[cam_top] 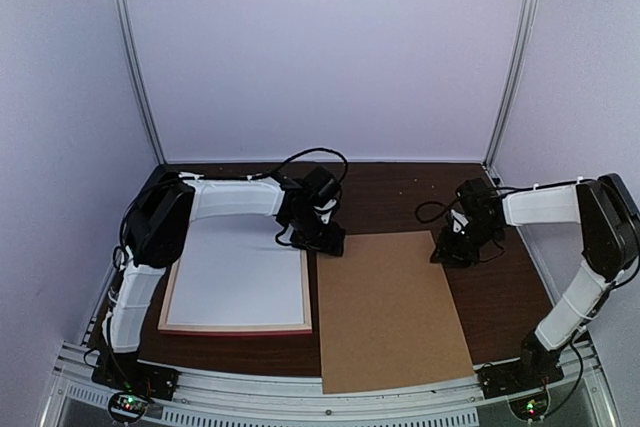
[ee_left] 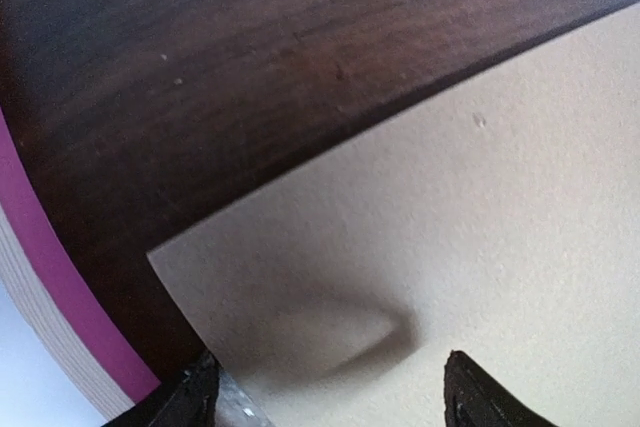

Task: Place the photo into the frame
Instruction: Pick up the backboard from the center of the board.

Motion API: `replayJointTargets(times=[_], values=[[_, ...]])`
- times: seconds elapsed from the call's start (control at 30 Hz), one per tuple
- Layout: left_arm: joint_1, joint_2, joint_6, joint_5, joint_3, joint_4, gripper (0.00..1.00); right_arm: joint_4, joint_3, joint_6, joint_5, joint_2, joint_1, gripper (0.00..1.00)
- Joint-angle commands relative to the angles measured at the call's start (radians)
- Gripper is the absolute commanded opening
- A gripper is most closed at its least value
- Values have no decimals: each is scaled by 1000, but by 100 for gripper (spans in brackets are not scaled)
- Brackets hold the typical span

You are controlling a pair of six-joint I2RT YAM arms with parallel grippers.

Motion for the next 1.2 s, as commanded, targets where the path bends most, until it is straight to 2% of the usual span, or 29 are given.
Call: replayJointTargets(times=[0.0, 0.3, 0.63, 0.77, 0.97, 1.17], values=[[-61, -47, -29, -24, -93, -14, 80, -57, -69, -2, -2, -88, 11, 39], [-162, -130, -113, -101, -273, 11, 87, -64, -248, 47, -1, -282, 19, 44], [-242, -163, -229, -28, -451, 78, 89, -174, -394, 82, 58, -499, 56, 44], [-263, -167, -276, 1, -483, 73, 91, -220, -402, 93, 46, -578, 67, 44], [-290, -200, -330, 8, -498, 14, 97, -235, -405, 70, 1, -584, 71, 44], [-289, -211, -366, 81, -536, 3, 98, -200, -398, 56, -18, -518, 76, 44]])
